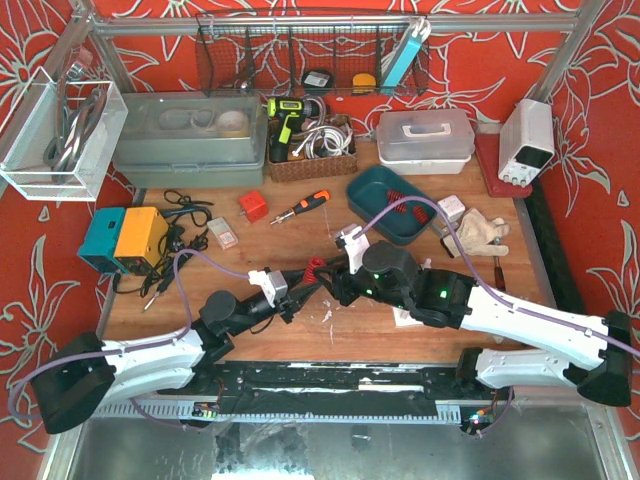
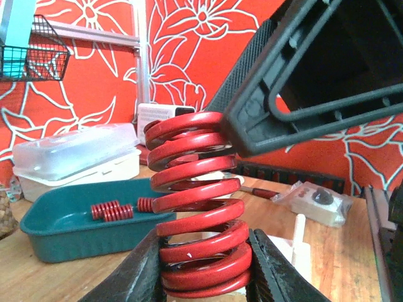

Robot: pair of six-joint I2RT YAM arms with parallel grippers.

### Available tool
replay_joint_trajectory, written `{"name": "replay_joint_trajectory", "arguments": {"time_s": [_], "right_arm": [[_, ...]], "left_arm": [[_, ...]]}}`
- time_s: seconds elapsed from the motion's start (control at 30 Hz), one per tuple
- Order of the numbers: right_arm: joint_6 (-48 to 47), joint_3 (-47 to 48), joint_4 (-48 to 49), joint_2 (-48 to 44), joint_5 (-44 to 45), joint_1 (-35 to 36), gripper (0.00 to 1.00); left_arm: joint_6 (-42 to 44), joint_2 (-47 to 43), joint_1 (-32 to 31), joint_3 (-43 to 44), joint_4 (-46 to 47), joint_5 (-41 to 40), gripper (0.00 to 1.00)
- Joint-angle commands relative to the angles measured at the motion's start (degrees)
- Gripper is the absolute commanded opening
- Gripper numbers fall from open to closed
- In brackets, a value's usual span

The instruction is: Install the large spring

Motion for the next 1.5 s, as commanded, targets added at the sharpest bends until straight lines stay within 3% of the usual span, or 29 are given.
{"name": "replay_joint_trajectory", "arguments": {"time_s": [0.0, 0.37, 0.73, 0.93, 1.1, 1.17, 1.3, 1.43, 1.47], "right_arm": [[-1.57, 2.15, -3.56, -0.68, -1.99, -0.96, 0.43], [1.83, 1.41, -0.27, 0.84, -5.12, -2.77, 0.65], [3.34, 1.85, 2.65, 4.12, -14.39, -4.85, 0.62], [2.71, 1.41, 4.04, 3.92, -16.04, -4.93, 0.47], [2.41, 0.67, 5.04, 3.01, -17.13, -4.94, 0.06], [1.97, 0.09, 5.32, 2.65, -16.76, -4.94, 0.00], [0.28, -0.82, 4.50, 1.32, -11.30, -4.94, 0.00], [-1.88, -2.94, 1.44, -1.31, 0.88, -4.94, 0.00], [-2.17, -3.70, 0.58, -2.11, 4.78, -4.94, 0.00]], "left_arm": [[3.29, 0.00, 0.30, -0.54, 5.01, -0.13, 0.00], [6.04, 0.55, 0.08, -1.83, 8.24, 3.82, 0.00], [7.62, 0.58, -0.09, -2.21, 9.35, 5.18, 0.00], [8.50, 0.92, -0.17, -2.66, 9.31, 4.10, 0.00], [8.45, 1.33, -0.18, -3.19, 9.83, 0.13, 0.00], [7.18, 1.23, -0.18, -3.17, 9.68, -3.54, 0.16], [2.76, -0.94, -0.17, -1.67, 2.43, -11.27, 0.66], [-1.59, -4.10, -0.18, -0.20, -6.03, -15.73, 0.98], [-3.27, -4.82, -0.18, -0.19, -7.36, -17.16, 1.00]]}}
